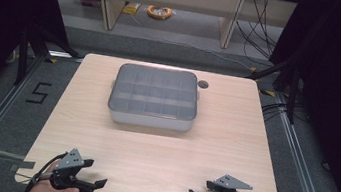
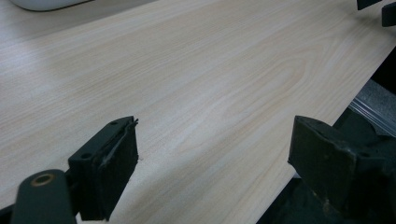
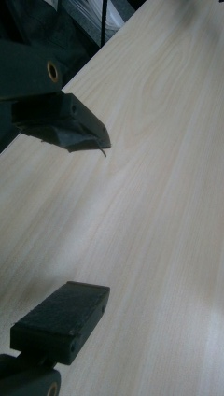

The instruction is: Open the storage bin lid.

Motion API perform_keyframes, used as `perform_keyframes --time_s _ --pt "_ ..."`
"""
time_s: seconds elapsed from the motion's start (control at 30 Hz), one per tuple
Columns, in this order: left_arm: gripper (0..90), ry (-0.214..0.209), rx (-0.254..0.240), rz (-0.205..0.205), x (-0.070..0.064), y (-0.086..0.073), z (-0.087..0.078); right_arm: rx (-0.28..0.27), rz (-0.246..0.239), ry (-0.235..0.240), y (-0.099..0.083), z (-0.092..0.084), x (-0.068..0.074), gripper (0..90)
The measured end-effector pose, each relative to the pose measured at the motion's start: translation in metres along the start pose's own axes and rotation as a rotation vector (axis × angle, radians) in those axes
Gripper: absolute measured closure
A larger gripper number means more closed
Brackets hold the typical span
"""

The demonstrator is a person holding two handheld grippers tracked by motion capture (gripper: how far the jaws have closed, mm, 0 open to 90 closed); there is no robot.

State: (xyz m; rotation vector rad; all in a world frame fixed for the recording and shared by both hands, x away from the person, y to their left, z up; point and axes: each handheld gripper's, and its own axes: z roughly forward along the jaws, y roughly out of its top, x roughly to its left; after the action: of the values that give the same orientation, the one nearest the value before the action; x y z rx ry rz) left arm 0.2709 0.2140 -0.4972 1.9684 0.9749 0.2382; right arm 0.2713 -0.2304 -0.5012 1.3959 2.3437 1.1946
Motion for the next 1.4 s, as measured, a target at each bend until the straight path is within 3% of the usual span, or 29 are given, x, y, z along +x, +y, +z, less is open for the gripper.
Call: perform_keyframes --time_s 0.2,0.27,0.43,0.53,0.63,0.67,0.83,0.87,0.9,0.93,1.0,1.03,1.07,1.1,1.2,1.23,1.27,1.3,1.33,1.37,1.4 --pt "15.2 0.003 0.007 -0.015 0.002 0.000 -0.001 0.012 0.001 0.023 0.001 0.000 -0.001 25.1" --pt "15.2 0.003 0.003 -0.022 0.002 0.000 0.000 0.010 0.016 0.004 0.000 -0.001 0.001 25.1" --pt "15.2 -0.007 0.011 -0.024 0.003 0.000 0.000 -0.019 0.023 0.023 0.000 0.000 -0.002 25.4" --pt "15.3 -0.021 0.005 -0.061 0.005 0.001 0.000 -0.017 0.047 0.034 0.000 -0.001 -0.003 25.5" --pt "15.4 -0.027 0.002 -0.077 0.007 0.001 -0.001 -0.023 0.037 0.026 0.001 -0.001 -0.004 25.5" --pt "15.4 -0.024 0.004 -0.078 0.007 0.001 -0.001 -0.020 0.081 0.048 0.001 0.000 -0.001 25.8" --pt "15.4 -0.032 0.002 -0.084 0.007 0.002 0.000 -0.039 0.078 0.064 0.002 0.000 -0.001 26.5" --pt "15.4 -0.035 0.008 -0.090 0.008 0.003 -0.001 -0.053 0.044 0.062 0.003 0.000 -0.005 26.5" --pt "15.4 -0.032 0.001 -0.090 0.008 0.003 -0.001 -0.045 0.095 0.071 0.004 -0.001 -0.001 26.4" --pt "15.4 -0.031 0.000 -0.091 0.008 0.003 -0.001 -0.059 0.067 0.085 0.005 0.001 -0.005 26.4" --pt "15.4 -0.030 -0.002 -0.097 0.009 0.003 0.000 -0.062 0.064 0.084 0.006 0.001 -0.005 26.4" --pt "15.4 -0.034 0.001 -0.100 0.009 0.003 -0.001 -0.076 0.097 0.079 0.007 0.001 -0.002 26.4" --pt "15.4 -0.033 -0.008 -0.106 0.009 0.003 0.000 -0.085 0.054 0.066 0.007 0.002 -0.005 26.4" --pt "15.4 -0.034 -0.010 -0.113 0.009 0.003 0.000 -0.079 0.046 0.077 0.008 0.002 -0.006 26.4" --pt "15.4 -0.039 -0.007 -0.114 0.010 0.005 -0.001 -0.081 0.072 0.079 0.010 0.002 -0.003 26.5" --pt "15.4 -0.039 -0.008 -0.115 0.010 0.005 -0.001 -0.087 0.050 0.079 0.011 0.004 -0.005 26.5" --pt "15.4 -0.039 -0.009 -0.113 0.011 0.005 -0.001 -0.085 0.076 0.082 0.012 0.003 -0.003 26.5" --pt "15.4 -0.035 -0.017 -0.125 0.010 0.006 0.000 -0.091 0.035 0.073 0.014 0.003 -0.006 26.5" --pt "15.4 -0.032 -0.022 -0.119 0.011 0.007 0.000 -0.109 0.050 0.075 0.014 0.004 -0.005 26.5" --pt "15.4 -0.033 -0.019 -0.125 0.012 0.008 0.000 -0.114 0.029 0.079 0.016 0.005 -0.009 26.5" --pt "15.4 -0.030 -0.024 -0.124 0.013 0.008 0.000 -0.112 0.078 0.085 0.018 0.004 -0.006 26.5"
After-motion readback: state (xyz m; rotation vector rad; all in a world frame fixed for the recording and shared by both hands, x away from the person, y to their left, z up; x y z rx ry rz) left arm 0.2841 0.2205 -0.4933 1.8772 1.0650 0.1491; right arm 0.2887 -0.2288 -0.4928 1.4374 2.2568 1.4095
